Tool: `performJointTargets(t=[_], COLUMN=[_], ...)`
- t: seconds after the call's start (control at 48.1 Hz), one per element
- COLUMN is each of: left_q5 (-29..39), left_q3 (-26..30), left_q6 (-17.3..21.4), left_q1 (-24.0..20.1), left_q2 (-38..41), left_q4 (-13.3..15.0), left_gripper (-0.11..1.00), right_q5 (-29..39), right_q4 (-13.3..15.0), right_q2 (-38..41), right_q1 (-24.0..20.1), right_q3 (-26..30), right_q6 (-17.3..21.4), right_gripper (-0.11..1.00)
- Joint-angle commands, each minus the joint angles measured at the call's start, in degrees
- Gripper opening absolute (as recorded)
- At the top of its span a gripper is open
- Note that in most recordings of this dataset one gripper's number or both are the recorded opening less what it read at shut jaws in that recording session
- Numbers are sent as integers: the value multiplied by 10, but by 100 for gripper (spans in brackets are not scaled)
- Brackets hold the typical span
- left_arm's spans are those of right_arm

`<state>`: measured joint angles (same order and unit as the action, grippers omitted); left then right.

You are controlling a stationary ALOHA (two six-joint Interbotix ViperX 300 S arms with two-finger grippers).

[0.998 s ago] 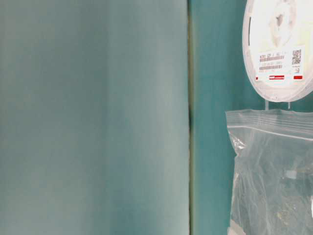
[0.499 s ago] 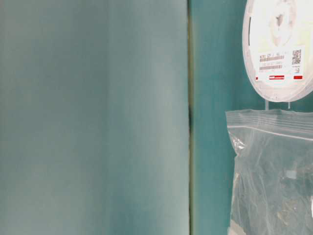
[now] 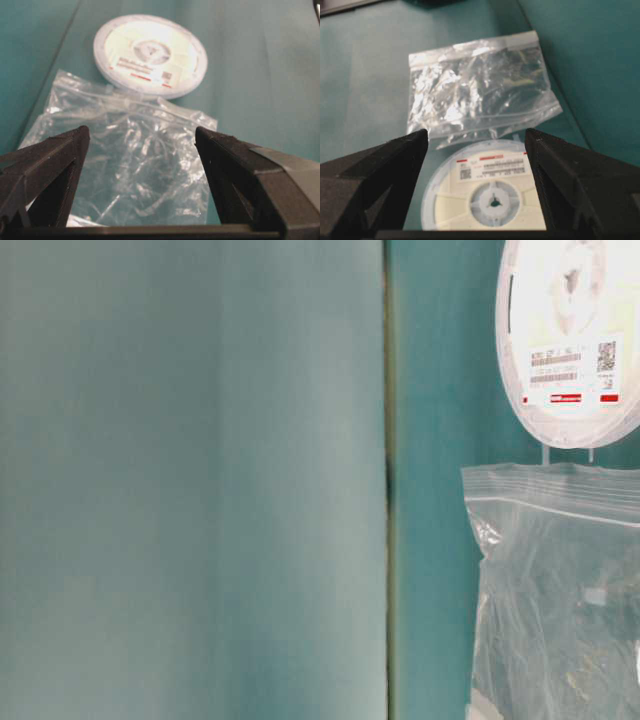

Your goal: Take out the reel from the clear zip bag.

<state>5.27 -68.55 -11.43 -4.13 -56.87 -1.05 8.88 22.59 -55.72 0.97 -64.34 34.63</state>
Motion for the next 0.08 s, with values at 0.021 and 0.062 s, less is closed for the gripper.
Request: performJointTargets(t=[0.021, 0.062], left_q5=[-4, -4], left_q3=[13, 13], left_q6=[-1, -1], left_q1=[1, 1], left_q2=[3, 3], left_q4=[-2, -2], left_gripper=[92, 92], right_q5=[-10, -12], right_q4=[2, 2], right_q2=[2, 2], right_q1=[-2, -1], right_q3=[14, 14], right_q6=[-6, -6], right_gripper=[85, 85])
